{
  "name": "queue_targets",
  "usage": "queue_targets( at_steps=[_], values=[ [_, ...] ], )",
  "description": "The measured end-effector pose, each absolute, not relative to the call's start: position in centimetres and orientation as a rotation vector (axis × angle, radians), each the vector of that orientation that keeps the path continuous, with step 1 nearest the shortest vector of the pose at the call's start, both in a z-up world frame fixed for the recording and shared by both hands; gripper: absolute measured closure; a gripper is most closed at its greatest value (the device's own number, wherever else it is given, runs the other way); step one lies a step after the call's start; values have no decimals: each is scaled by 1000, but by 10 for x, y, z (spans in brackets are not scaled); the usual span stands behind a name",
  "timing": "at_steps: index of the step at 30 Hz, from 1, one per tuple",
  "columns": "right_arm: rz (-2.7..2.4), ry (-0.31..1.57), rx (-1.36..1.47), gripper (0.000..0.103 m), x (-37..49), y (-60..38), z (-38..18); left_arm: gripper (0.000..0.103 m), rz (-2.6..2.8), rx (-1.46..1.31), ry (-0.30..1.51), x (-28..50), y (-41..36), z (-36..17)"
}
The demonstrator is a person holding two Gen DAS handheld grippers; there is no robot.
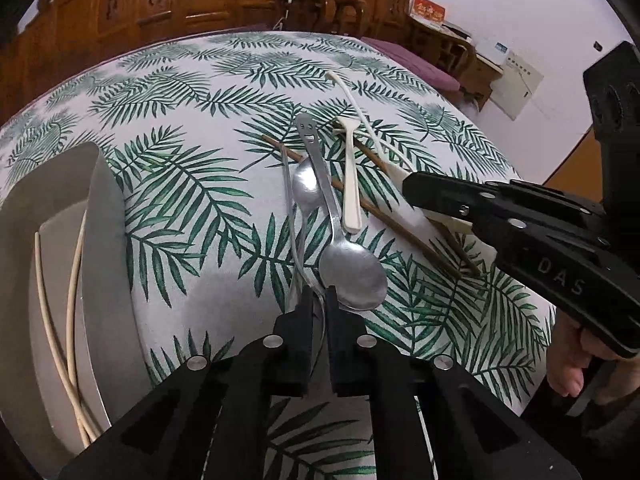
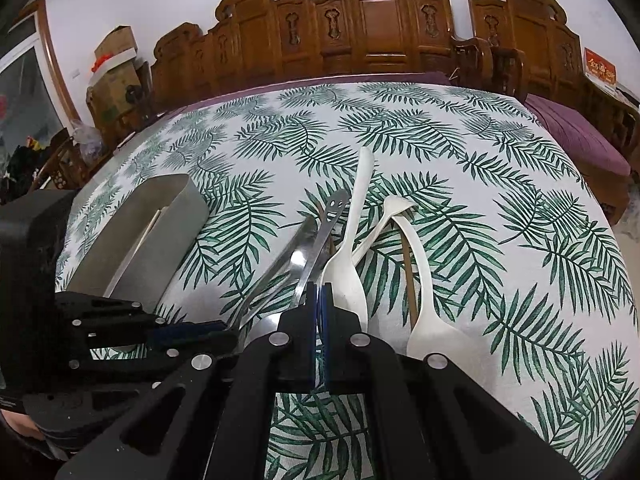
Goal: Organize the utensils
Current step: 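Close the left tool on a metal fork while the right tool holds the white spoon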
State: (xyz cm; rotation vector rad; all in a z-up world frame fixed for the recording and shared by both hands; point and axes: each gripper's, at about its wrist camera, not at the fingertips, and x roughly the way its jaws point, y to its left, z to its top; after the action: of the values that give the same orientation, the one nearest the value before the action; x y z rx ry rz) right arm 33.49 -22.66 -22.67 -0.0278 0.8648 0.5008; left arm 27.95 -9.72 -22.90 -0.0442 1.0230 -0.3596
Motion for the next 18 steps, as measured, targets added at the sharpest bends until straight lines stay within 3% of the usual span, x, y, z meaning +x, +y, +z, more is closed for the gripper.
queue_targets(
  at_steps=[18],
  values=[
    [519,861,-39,100,332,-218,-225,100,-353,-14,969,269,-93,-215]
  ],
)
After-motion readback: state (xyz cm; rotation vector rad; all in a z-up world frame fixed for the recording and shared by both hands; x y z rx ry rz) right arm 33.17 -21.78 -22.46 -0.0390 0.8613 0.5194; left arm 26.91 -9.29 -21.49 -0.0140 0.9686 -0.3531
